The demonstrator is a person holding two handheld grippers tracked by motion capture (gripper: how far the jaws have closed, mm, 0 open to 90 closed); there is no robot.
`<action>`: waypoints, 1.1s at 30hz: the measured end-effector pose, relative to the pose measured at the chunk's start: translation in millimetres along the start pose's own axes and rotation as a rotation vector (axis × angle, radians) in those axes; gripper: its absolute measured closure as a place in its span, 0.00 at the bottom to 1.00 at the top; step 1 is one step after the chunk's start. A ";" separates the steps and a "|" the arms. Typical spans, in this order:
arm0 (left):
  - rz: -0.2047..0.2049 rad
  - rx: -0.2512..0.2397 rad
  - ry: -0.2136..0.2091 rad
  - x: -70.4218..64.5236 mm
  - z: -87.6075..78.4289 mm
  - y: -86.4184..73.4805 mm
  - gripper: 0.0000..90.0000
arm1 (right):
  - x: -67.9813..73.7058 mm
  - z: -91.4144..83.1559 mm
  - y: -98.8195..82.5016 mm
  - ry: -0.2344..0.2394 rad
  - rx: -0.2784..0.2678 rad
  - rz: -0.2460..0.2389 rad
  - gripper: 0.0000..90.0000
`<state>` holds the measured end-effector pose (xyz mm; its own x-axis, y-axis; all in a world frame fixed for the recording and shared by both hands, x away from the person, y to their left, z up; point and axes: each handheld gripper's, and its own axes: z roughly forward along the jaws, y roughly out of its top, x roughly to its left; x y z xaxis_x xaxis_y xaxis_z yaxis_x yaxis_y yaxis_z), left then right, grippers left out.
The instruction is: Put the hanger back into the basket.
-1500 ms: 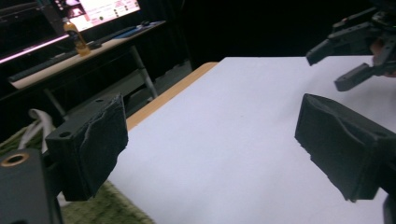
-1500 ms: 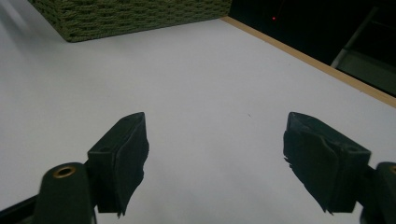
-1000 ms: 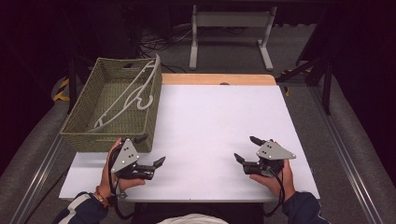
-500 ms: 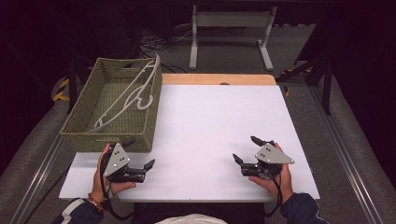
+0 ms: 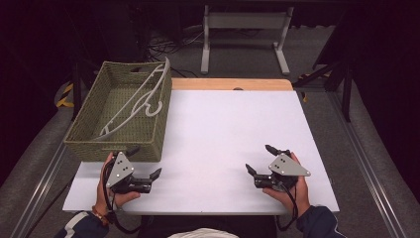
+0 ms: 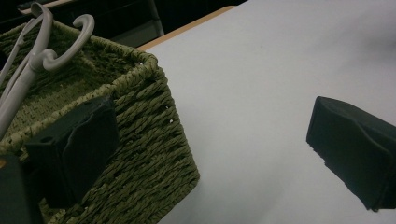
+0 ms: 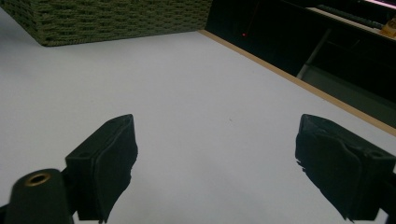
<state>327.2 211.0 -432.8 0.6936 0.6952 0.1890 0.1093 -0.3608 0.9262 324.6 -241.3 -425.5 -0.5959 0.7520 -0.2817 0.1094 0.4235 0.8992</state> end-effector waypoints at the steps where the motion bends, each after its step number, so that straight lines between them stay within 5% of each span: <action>1: -0.004 0.001 -0.005 -0.2 0.4 -0.2 0.04 | -0.2 -0.1 -0.2 0.000 0.002 0.000 0.15; 33: -0.009 0.038 -0.020 -0.4 10.2 -4.1 0.04 | -6.0 -4.2 -0.3 -0.022 -0.016 0.016 0.15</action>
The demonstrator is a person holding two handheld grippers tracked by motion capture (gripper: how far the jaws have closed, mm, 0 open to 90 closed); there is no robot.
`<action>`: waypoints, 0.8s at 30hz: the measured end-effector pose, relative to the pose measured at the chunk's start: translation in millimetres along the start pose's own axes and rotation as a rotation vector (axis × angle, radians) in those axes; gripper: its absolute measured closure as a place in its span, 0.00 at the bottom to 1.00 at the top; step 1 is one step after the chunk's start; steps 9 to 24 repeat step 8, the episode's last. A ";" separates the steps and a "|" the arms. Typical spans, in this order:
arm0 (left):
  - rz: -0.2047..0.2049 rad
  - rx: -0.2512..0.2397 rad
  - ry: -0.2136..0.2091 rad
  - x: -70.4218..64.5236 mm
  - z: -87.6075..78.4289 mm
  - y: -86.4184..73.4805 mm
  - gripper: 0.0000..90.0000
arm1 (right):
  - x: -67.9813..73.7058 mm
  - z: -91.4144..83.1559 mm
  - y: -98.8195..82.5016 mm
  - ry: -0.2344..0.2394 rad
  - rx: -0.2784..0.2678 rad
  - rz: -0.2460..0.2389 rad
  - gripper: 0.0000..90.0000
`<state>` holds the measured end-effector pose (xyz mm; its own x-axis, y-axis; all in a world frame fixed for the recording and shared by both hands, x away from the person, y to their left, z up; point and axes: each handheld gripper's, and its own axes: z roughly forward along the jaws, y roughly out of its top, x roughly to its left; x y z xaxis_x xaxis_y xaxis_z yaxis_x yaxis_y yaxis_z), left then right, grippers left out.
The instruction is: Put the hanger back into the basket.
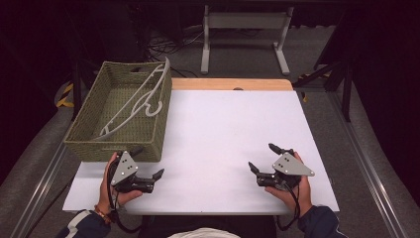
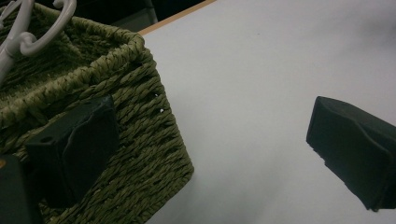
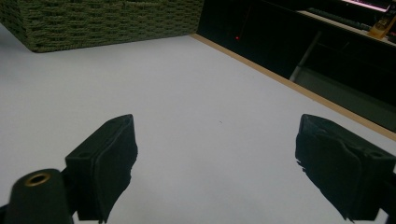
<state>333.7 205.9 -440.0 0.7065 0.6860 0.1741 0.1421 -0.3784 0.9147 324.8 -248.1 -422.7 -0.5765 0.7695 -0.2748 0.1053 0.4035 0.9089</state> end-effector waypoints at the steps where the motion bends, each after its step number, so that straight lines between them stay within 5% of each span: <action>1: -0.003 0.006 -0.002 -0.3 0.5 -0.1 0.04 | -0.2 0.0 0.0 0.001 0.001 -0.002 0.15; 24: -0.004 0.015 0.001 0.1 3.5 -0.2 0.04 | -1.9 0.2 -1.2 -0.003 0.002 0.009 0.15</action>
